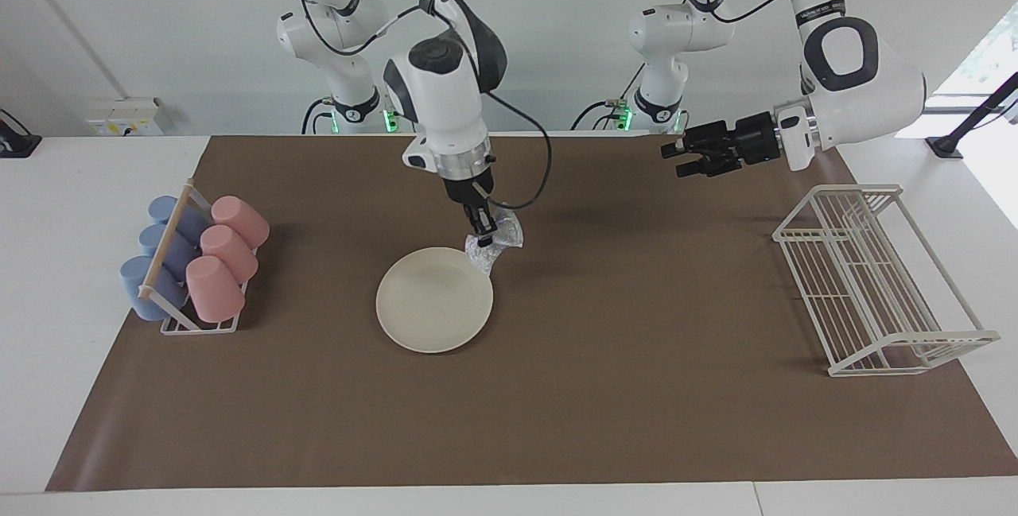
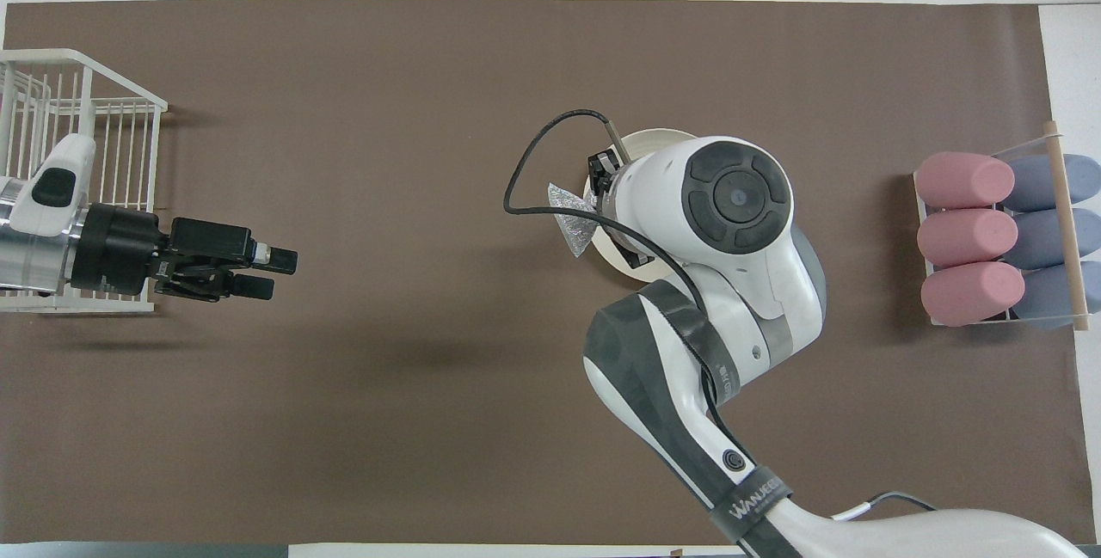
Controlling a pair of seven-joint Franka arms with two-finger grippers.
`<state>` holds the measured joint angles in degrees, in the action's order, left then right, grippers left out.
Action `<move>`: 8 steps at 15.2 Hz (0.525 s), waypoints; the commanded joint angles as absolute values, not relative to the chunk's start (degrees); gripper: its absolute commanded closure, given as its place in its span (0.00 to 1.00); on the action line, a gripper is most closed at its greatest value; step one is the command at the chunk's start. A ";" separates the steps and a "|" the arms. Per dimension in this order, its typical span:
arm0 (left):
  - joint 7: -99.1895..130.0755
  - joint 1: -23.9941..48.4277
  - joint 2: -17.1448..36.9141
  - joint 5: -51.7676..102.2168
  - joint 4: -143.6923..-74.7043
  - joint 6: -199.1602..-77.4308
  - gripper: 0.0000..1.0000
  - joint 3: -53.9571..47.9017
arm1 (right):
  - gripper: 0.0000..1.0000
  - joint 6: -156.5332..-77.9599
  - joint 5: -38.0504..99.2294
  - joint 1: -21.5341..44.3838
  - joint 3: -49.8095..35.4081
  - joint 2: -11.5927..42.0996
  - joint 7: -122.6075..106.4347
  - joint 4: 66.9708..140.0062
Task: Wipe plate with sponge
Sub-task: 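Rub the sponge over the cream plate with the right gripper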
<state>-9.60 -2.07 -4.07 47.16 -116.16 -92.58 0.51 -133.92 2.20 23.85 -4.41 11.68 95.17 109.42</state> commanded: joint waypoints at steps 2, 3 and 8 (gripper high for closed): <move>-9.31 -0.71 -3.87 33.43 -115.49 -100.71 0.00 -0.09 | 1.00 -143.16 3.16 22.15 -5.10 9.48 89.22 120.58; -9.58 -0.70 -3.87 30.88 -115.40 -101.24 0.00 -0.09 | 1.00 -143.96 3.16 21.89 -5.01 10.62 88.43 120.93; -9.32 -0.35 -3.43 16.89 -115.40 -105.56 0.00 -0.18 | 1.00 -146.42 3.16 18.73 -5.01 14.67 80.53 121.29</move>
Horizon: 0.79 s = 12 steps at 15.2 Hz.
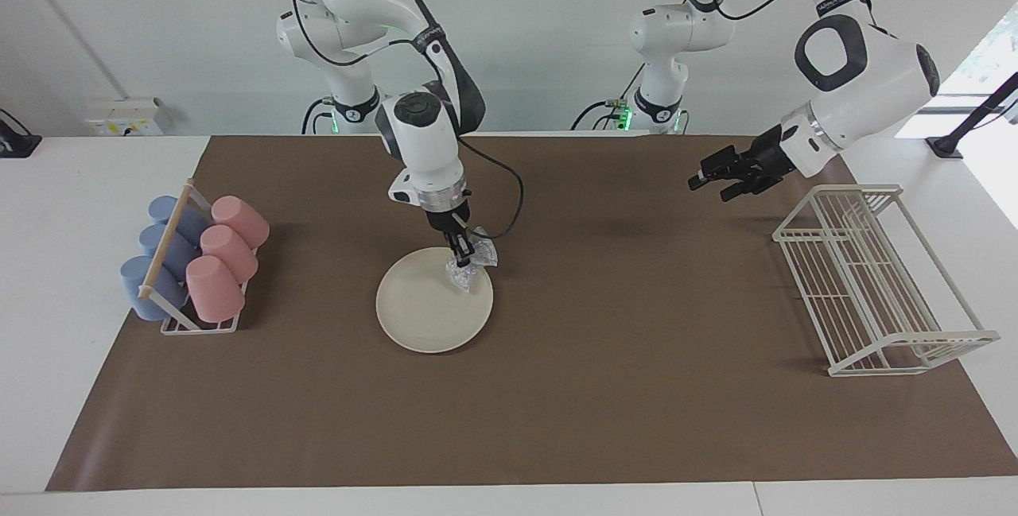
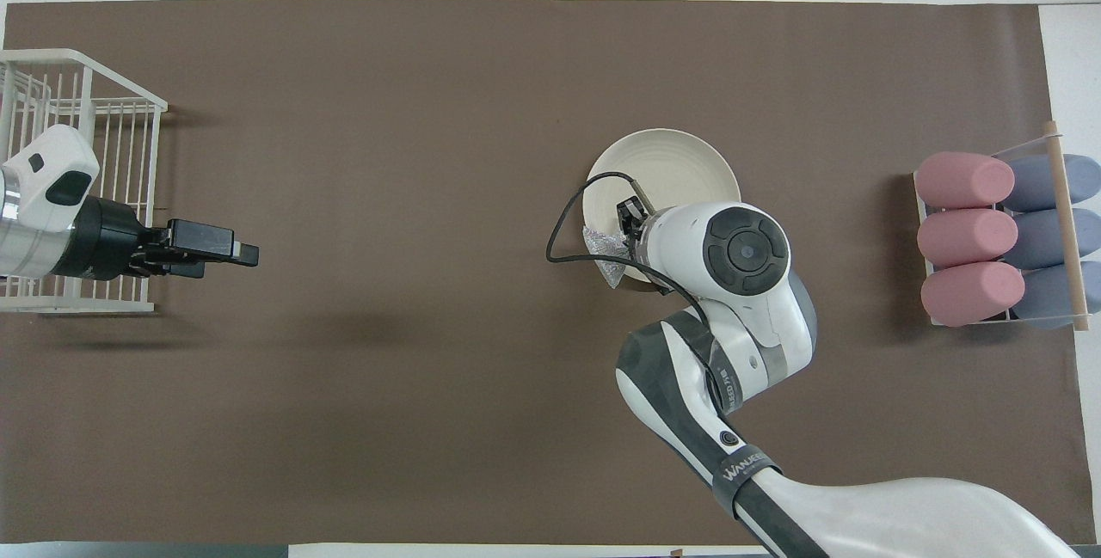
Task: Wipe plate with sponge
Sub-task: 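Rub the sponge over the cream plate with the right gripper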
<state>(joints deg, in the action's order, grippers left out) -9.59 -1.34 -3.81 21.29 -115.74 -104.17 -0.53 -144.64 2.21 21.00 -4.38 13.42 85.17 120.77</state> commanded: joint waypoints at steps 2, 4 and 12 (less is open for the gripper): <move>-9.05 -0.26 -3.52 16.35 -115.40 -105.82 0.00 -0.18 | 1.00 -149.66 3.16 16.97 -5.10 16.87 78.32 121.29; -8.96 -0.35 -3.52 16.26 -115.49 -106.08 0.00 -0.09 | 1.00 -150.91 3.16 16.35 -5.01 17.49 76.22 121.29; -5.63 -0.53 -3.43 16.26 -115.49 -107.05 0.00 -0.09 | 1.00 -151.08 3.25 12.04 -5.27 18.19 70.21 121.20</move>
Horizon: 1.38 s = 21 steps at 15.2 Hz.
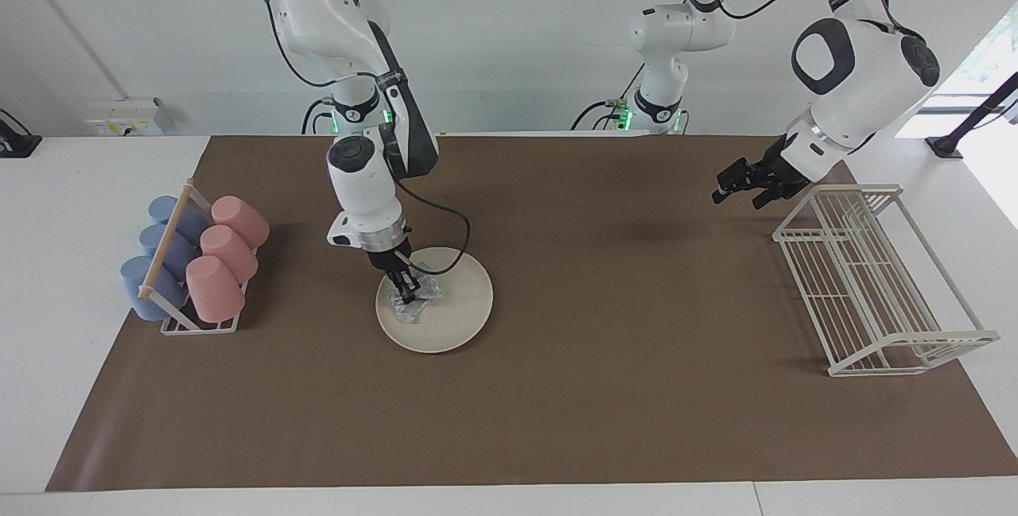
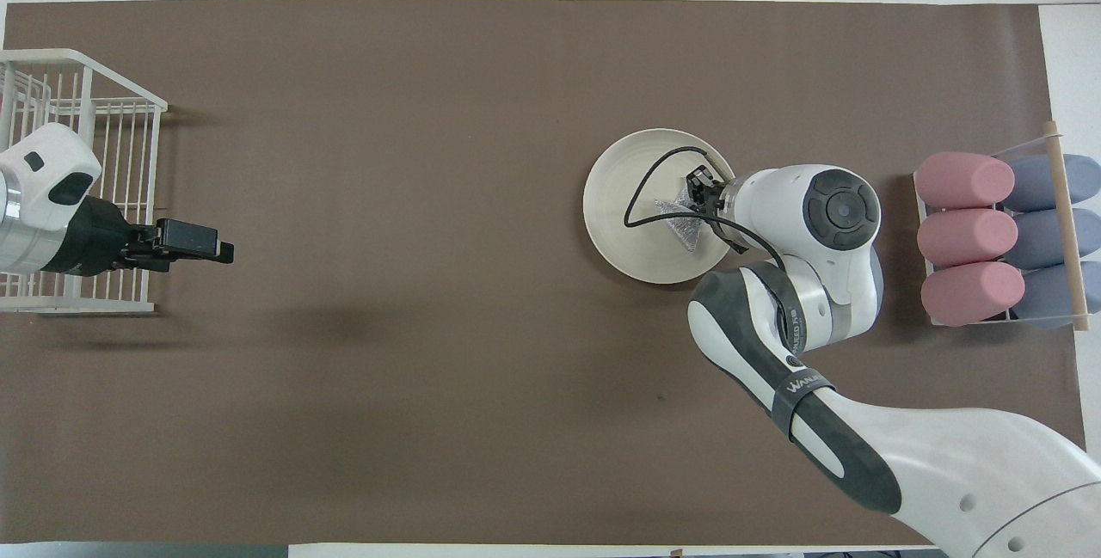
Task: Wipe plate with sponge
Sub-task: 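Rub the sponge over the cream plate with the right gripper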
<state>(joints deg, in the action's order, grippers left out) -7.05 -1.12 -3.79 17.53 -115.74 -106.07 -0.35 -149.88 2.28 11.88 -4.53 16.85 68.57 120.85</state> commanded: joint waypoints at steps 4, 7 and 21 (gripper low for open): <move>-5.71 -0.62 -3.52 16.26 -115.66 -107.14 0.00 -0.09 | 1.00 -152.48 5.70 18.17 -5.19 18.37 78.12 121.11; -5.71 -0.44 -3.52 16.26 -115.49 -108.37 0.00 -0.09 | 1.00 -154.51 6.15 19.69 -5.19 18.98 80.77 121.20; -5.63 -0.18 -3.78 16.26 -115.49 -108.63 0.00 -0.35 | 1.00 -153.02 6.15 13.88 -5.19 18.90 68.63 121.55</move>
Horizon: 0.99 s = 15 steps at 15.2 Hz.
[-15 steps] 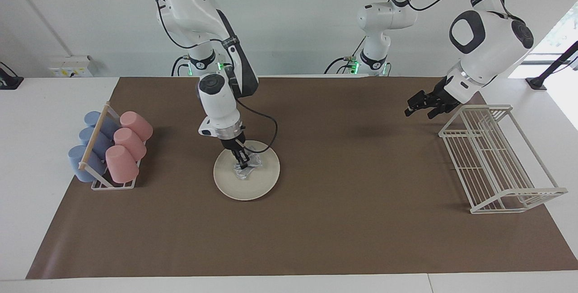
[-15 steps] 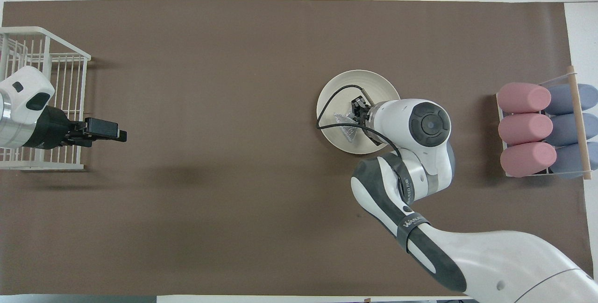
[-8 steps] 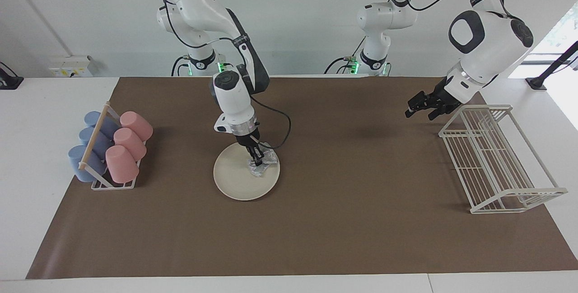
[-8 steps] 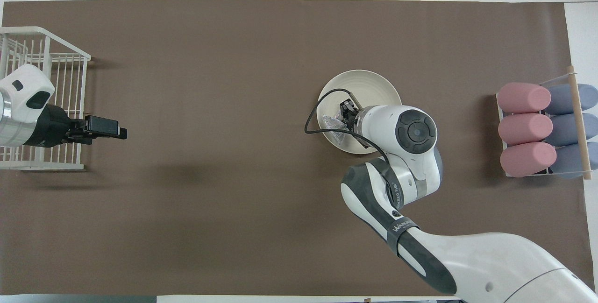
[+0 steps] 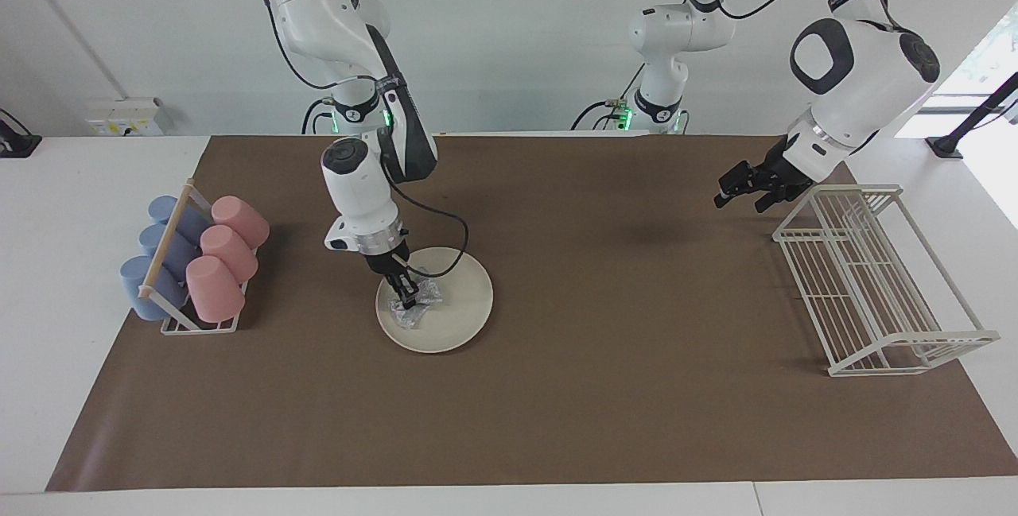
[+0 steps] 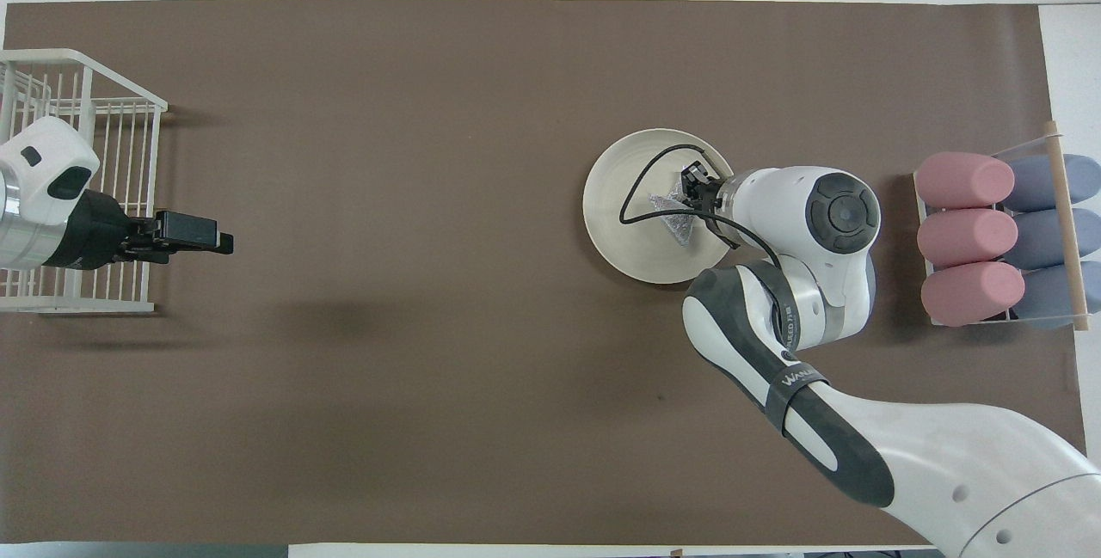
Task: Wipe plate with sponge
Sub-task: 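Rub the sponge over the cream plate with the right gripper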
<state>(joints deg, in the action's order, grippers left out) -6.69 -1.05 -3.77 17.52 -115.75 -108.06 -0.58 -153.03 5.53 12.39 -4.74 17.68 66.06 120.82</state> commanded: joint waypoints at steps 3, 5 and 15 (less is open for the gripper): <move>-5.63 0.00 -3.95 16.26 -115.58 -108.28 0.00 -0.35 | 1.00 -153.72 6.15 19.05 -5.19 18.90 78.10 121.55; -5.63 0.00 -4.04 16.26 -115.58 -107.84 0.00 -0.35 | 1.00 -153.81 6.15 20.82 -5.10 18.98 80.42 121.55; -2.73 0.79 -4.39 17.39 -116.54 -107.93 0.00 -0.62 | 1.00 -119.06 5.01 20.83 -4.57 13.28 85.15 100.33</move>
<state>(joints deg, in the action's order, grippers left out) -4.33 0.12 -3.77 17.53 -115.89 -108.02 -1.01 -129.97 5.48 21.33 -4.34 15.21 82.23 108.32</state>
